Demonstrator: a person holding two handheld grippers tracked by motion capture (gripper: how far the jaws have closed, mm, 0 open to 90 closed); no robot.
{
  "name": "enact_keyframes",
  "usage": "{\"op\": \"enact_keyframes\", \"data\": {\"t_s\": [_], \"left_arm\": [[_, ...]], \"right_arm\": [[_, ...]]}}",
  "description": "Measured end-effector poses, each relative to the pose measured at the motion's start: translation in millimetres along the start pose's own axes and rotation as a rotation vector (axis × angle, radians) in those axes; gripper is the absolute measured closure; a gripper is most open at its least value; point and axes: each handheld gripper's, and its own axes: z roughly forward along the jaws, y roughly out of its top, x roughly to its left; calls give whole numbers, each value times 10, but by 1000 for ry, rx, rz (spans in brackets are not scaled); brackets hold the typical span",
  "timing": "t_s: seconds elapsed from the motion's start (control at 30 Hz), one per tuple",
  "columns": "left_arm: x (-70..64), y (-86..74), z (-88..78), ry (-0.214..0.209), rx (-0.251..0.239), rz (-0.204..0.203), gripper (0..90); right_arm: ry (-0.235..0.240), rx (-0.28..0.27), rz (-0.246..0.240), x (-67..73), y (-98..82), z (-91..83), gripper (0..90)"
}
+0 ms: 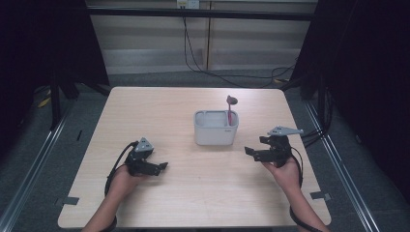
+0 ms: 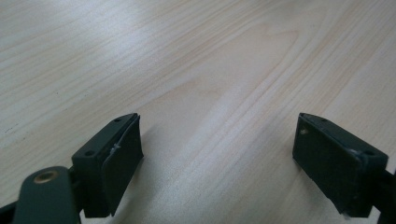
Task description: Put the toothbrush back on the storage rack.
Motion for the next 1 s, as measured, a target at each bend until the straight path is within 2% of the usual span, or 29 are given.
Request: {"op": "enact_keyframes", "data": {"t_s": [1.0], "left_arm": [[0,0,0,0,0,1,154]], "right_arm": [[-44,92,-56,-18,-252,42,185]]}}
